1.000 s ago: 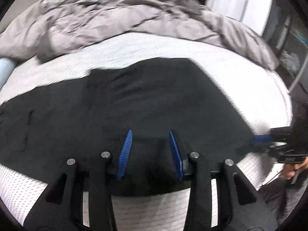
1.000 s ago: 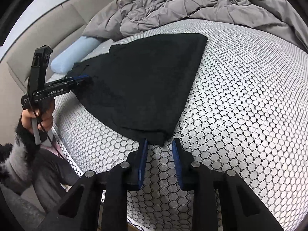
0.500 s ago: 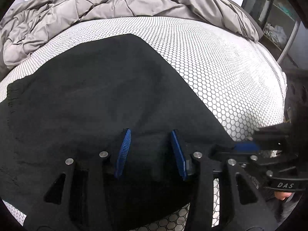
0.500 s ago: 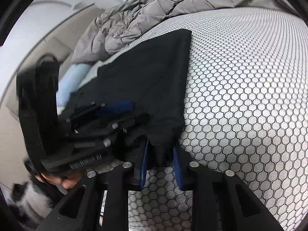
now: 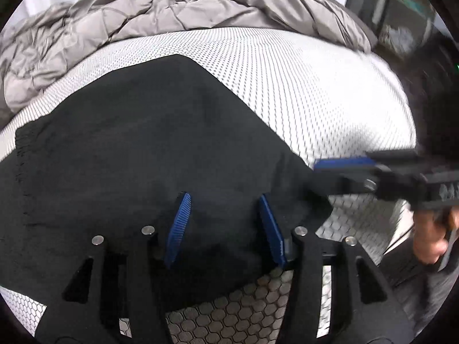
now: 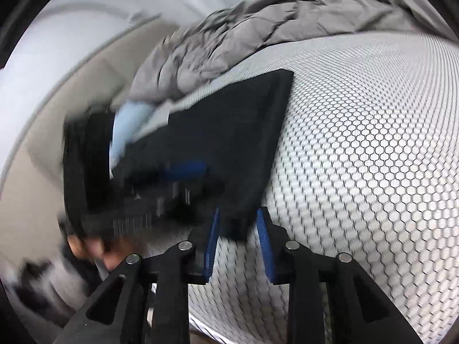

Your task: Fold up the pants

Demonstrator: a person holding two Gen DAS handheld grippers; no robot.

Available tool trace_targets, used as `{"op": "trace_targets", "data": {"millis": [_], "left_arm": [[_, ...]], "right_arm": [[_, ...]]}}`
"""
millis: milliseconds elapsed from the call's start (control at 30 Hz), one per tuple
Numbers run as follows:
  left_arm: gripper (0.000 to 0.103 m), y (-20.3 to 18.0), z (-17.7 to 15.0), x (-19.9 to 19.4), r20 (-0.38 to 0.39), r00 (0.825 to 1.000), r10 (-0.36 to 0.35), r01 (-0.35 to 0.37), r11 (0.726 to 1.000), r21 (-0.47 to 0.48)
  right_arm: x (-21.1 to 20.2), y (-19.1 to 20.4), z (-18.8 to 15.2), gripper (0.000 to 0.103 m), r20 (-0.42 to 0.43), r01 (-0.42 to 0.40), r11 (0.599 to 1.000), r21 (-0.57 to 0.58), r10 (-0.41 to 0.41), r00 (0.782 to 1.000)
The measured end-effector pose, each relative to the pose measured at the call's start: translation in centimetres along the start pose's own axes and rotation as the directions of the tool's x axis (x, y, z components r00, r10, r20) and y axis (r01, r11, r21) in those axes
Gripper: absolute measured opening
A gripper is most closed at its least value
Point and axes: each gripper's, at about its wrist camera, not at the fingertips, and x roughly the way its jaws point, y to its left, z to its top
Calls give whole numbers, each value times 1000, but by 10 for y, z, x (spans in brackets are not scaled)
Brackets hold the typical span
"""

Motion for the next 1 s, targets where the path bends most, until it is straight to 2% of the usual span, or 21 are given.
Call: {"op": "trace_targets", "data": {"millis": [67, 100, 133, 233, 333, 400, 500, 533, 567, 600, 633, 667, 700, 733, 767, 800, 833, 867, 900, 933, 1000], "left_arm": [[49, -3, -6, -1, 3, 1000, 10, -10, 1000, 15], [50, -3, -10, -4, 3, 1000, 5, -5, 1000, 17], [51, -1, -12, -6, 3, 1000, -1, 1, 1000, 17], [53, 10, -19, -17, -8, 1000, -27, 27, 1000, 0], [53, 35, -28, -42, 8, 1000, -4, 4, 999, -43], [53, 58, -32, -60, 36, 999, 14, -10, 996, -92], [61, 112, -41, -95, 94, 990, 104, -82, 974, -211], [63, 142, -48, -111, 112, 980, 164, -127, 951, -283], [69, 159, -51, -118, 115, 975, 192, -146, 935, -322], [73, 193, -60, -132, 113, 962, 249, -183, 893, -410], [74, 220, -69, -142, 108, 951, 291, -206, 851, -483], [75, 238, -76, -149, 104, 942, 318, -219, 821, -528], [76, 266, -88, -158, 87, 927, 364, -245, 766, -595], [76, 295, -102, -167, 57, 910, 411, -272, 694, -667], [76, 314, -112, -172, 39, 902, 429, -277, 647, -711], [75, 341, -129, -177, 12, 900, 436, -267, 575, -773], [75, 356, -139, -178, -2, 905, 426, -253, 535, -806], [75, 372, -151, -177, -21, 917, 398, -230, 487, -842], [75, 380, -158, -176, -22, 928, 373, -208, 468, -859], [75, 390, -167, -171, -14, 947, 322, -165, 447, -879], [75, 405, -173, -161, 6, 965, 263, -111, 428, -897]], "right_arm": [[16, -5, 3, 27, -32, 0, 999, 40, 1, 999], [24, -4, 3, 24, -59, 35, 999, 31, -33, 998], [31, 0, 2, 16, -84, 77, 997, -9, -78, 993], [24, 17, -10, 15, -106, 127, 983, -134, -142, 984], [12, 15, -13, 16, -108, 121, 982, -142, -137, 985], [-1, 11, -12, 19, -66, 106, 987, -119, -115, 991], [-12, -2, -5, 39, 5, 106, 994, -36, -106, 994], [-13, -7, -2, 49, 19, 107, 994, 5, -108, 994], [-15, -13, -1, 52, 28, 107, 993, 45, -108, 994], [-15, -16, 0, 53, 32, 111, 991, 80, -113, 993], [-14, -20, 1, 60, 32, 121, 986, 114, -125, 992], [-11, -23, 1, 67, 35, 130, 982, 139, -136, 990], [-9, -25, 2, 69, 40, 136, 978, 157, -144, 989], [-8, -27, 5, 71, 42, 141, 977, 161, -150, 988], [-7, -24, 9, 75, 42, 149, 976, 157, -158, 987], [-6, -21, 9, 78, 43, 155, 977, 147, -162, 986], [-6, -18, 11, 82, 47, 159, 978, 133, -167, 985], [-4, -13, 11, 85, 50, 166, 979, 115, -172, 984], [-1, -9, 11, 85, 45, 169, 981, 97, -174, 984], [0, -8, 11, 85, 39, 170, 982, 86, -174, 984], [10, -1, 13, 85, 29, 175, 983, 63, -177, 984]]}}
